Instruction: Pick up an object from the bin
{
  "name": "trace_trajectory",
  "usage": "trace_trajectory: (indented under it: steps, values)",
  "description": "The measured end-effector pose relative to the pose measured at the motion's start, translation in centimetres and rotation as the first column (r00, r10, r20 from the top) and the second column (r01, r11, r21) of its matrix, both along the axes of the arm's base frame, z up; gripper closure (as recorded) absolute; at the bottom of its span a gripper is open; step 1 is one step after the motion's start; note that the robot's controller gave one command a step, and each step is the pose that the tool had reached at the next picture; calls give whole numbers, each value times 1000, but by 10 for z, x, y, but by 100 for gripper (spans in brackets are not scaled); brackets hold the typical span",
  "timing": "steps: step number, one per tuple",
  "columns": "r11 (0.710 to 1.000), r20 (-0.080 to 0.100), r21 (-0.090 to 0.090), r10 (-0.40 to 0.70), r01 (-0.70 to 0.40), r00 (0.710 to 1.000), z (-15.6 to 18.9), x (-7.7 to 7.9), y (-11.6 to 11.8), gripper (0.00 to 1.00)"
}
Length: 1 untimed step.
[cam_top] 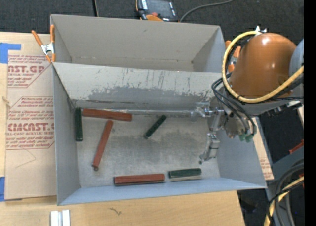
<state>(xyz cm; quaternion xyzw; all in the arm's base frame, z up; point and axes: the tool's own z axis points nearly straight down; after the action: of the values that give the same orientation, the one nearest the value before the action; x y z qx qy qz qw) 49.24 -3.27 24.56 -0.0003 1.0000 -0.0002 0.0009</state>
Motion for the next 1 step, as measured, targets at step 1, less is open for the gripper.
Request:
trace_trajectory:
  steps: [1]
  values:
    - [995, 4, 1, -104, 104, 995, -179, -12, -37, 0]
